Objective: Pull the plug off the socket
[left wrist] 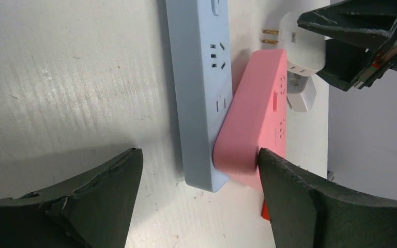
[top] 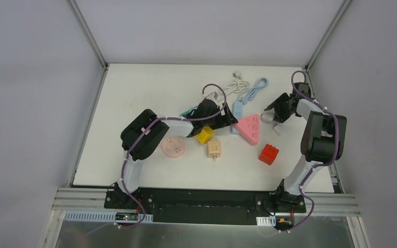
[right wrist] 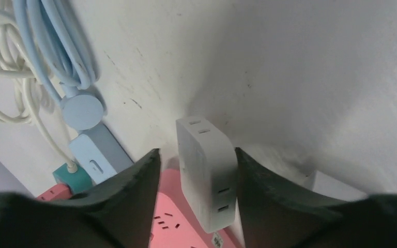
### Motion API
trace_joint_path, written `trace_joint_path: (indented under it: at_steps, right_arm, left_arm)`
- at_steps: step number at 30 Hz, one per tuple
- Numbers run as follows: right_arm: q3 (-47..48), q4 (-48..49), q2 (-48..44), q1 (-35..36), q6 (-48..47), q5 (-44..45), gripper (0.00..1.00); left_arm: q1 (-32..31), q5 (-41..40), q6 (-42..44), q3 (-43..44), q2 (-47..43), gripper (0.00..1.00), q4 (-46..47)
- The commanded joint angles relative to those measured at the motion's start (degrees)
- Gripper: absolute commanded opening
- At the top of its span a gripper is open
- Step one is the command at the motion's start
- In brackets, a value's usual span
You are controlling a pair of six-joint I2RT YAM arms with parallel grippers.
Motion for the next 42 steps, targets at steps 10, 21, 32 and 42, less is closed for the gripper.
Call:
trace_joint_path:
  at_steps: [10,21,32,42]
  right_arm:
    - [-2.78,1.98,-9.21,-0.68,0.48,3.81,0.83]
    - [-14.38,4.15,-27.63,2.04,4.50,-0.42,0.83]
    - [-23.31,6.80,-33.05,6.29,6.00,-3.74,0.81]
    - [-26.41,7.37,-33.90,6.99,5.03,-4.17,0.80]
  left_arm:
    - [-0.07,2.94,9.61,4.29,-6.14,0.85,-5.93]
    - [1.08,-4.54,12.35,24.14,0.78,0.76,-34.16]
    - [1.70,-4.21,11.06,34.85,8.84,0.52,-41.59]
    - [1.70,2.51,8.86,36.34,13.01,0.41,-42.62]
